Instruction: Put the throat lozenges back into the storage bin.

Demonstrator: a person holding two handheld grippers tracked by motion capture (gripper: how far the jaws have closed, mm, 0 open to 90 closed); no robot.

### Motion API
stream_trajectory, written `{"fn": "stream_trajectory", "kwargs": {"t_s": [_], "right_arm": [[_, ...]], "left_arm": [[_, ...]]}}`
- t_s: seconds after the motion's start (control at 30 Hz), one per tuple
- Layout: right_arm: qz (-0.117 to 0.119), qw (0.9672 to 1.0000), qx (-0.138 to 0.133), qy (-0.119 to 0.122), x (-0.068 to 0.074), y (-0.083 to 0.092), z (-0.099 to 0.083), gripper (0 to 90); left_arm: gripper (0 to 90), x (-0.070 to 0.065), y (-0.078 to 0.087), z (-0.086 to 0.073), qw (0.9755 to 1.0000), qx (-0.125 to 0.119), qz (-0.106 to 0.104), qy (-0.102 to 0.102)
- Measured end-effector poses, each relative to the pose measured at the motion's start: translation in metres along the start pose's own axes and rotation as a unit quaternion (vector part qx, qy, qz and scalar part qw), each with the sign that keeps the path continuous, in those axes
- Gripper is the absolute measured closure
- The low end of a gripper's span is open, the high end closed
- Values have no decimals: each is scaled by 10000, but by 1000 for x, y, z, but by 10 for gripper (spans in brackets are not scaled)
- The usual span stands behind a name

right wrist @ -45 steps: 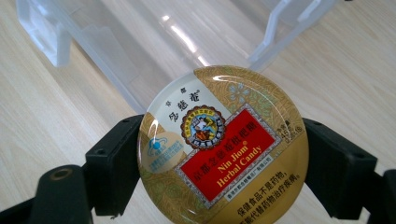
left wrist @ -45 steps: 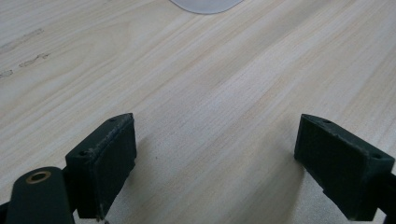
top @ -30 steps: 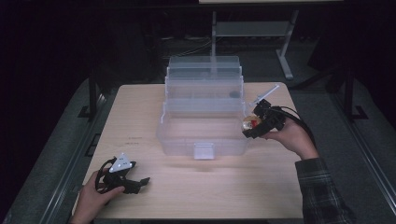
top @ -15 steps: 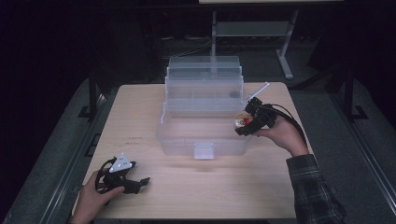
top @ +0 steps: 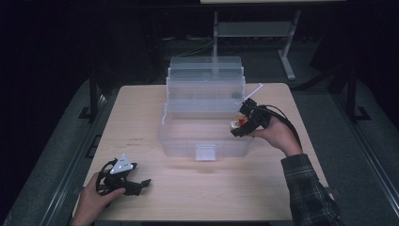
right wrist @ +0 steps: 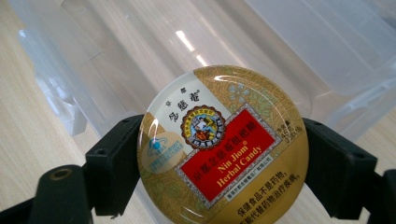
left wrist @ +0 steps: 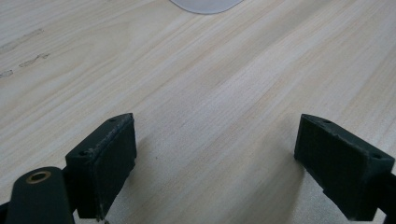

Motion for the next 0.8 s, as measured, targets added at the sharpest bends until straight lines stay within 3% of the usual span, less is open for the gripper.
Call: {"fn": "stream_trajectory", "kwargs": {"t_s": [0.8], "right_arm": [[102,9997,216,-1,3,-15,-6,194]], "left_arm": [[119,0,0,0,10000,3,-1,-3]]}}
Point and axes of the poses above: each handheld gripper's, and its own axes: y roughly backward along the jaws, z roughly out of its top, x roughly to its left, the point moved 8 cm from there along -y, roughly forward along the jaws, and after that the axes turned 11 degrees about -y, right-handed, at the moved point
